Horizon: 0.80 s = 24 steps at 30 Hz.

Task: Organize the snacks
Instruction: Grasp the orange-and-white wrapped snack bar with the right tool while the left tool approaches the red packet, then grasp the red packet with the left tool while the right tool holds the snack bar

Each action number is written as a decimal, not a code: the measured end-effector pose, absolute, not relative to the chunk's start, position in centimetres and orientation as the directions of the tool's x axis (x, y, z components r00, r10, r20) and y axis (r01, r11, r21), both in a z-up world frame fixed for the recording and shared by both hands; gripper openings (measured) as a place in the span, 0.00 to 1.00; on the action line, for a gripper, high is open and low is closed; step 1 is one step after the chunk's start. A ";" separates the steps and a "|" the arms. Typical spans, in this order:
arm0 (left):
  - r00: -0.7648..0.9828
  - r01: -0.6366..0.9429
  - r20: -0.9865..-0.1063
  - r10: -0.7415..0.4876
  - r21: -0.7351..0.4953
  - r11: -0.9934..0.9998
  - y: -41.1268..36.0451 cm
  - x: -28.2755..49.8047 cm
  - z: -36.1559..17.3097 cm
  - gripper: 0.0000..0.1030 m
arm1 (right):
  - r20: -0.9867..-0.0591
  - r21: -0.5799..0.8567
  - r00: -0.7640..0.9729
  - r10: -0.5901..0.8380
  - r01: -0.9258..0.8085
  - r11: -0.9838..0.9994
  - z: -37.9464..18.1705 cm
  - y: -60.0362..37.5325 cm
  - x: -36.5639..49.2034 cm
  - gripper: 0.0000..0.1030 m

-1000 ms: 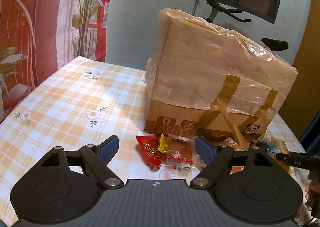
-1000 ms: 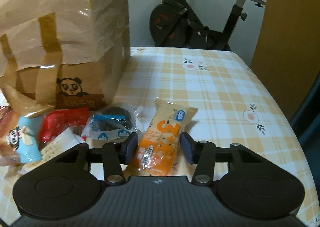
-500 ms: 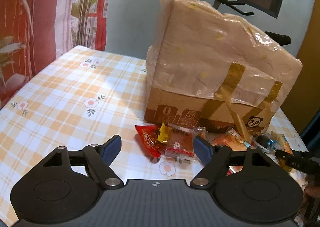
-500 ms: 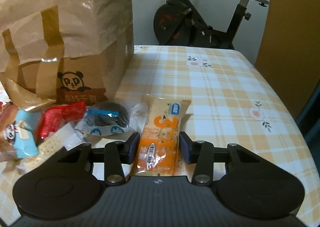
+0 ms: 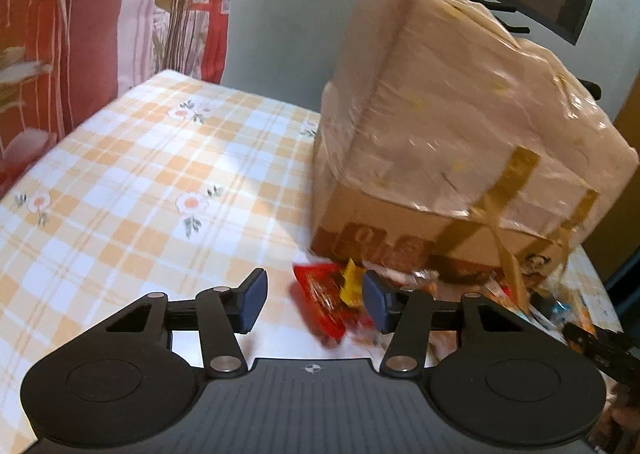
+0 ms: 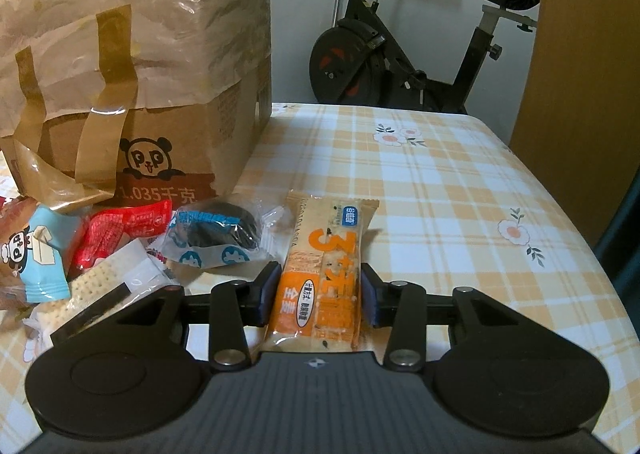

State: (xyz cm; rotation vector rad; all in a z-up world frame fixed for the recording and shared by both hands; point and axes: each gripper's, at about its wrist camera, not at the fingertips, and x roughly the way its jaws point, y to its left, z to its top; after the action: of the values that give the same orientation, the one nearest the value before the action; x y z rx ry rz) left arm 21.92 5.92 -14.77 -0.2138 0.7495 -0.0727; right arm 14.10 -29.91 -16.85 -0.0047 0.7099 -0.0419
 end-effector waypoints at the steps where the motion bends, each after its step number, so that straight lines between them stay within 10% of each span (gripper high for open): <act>1: 0.733 -0.011 -0.668 -0.133 -0.207 0.978 6.0 22.3 -14.9 0.52 | -0.652 -0.019 0.758 -0.040 0.037 0.999 -16.8 -29.9 14.1 0.43; 24: 0.683 0.124 -0.719 -0.129 -0.061 0.990 2.9 24.1 -18.8 0.46 | -0.651 -0.017 0.758 -0.039 0.037 0.999 -16.9 -29.9 14.1 0.43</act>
State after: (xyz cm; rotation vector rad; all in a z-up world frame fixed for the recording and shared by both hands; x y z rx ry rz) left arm 24.12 2.89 -18.85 -0.0072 0.8067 -0.1421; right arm 14.10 -29.89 -16.88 -0.0031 0.7089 -0.0414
